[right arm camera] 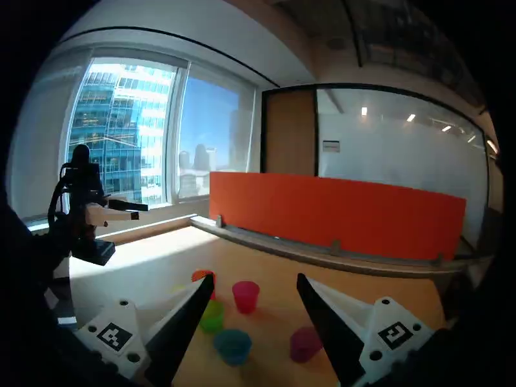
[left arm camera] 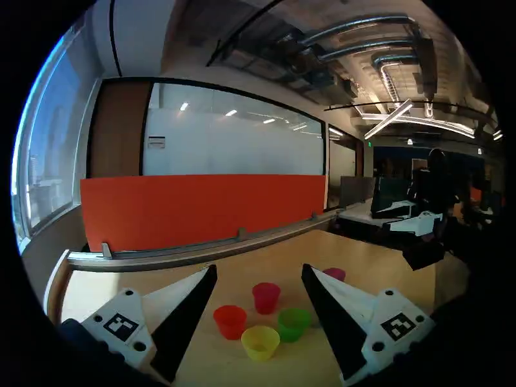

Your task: Pour water

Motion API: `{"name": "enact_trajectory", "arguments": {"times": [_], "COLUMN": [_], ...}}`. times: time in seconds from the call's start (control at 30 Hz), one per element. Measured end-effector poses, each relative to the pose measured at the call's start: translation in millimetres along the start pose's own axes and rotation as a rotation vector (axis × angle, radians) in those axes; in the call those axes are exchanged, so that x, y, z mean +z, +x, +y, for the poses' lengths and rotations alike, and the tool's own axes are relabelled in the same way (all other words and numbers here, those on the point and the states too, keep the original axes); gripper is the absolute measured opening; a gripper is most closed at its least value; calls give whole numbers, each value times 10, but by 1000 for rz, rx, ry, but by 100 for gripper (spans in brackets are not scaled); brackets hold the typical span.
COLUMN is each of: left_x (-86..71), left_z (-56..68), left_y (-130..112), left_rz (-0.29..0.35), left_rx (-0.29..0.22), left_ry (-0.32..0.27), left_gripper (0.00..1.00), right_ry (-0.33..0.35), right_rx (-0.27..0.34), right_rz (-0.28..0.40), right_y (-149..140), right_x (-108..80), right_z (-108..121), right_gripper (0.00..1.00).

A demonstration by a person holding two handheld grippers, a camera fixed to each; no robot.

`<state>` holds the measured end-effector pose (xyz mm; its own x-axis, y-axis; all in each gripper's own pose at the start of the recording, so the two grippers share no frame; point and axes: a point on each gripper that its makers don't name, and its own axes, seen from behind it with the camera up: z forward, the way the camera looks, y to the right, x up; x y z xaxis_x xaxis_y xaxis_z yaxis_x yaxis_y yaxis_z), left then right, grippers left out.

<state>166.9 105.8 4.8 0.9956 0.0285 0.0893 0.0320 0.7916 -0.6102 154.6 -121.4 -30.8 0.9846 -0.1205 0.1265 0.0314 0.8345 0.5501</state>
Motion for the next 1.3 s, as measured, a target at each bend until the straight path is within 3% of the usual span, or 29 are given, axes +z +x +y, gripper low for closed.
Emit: {"name": "enact_trajectory", "arguments": {"times": [0.77, 1.3], "left_x": [351, 723], "left_z": [271, 353], "left_y": [-737, -1186], "left_rz": [-200, -318], "left_rx": [54, 101], "left_ry": [-158, -212], "left_gripper": [98, 98], "right_ry": [72, 122], "right_rx": [-7, 6], "right_rz": [-164, -255], "right_y": [-711, -1235], "right_x": [140, 326], "right_z": [-62, -132], "right_gripper": [99, 99]}}
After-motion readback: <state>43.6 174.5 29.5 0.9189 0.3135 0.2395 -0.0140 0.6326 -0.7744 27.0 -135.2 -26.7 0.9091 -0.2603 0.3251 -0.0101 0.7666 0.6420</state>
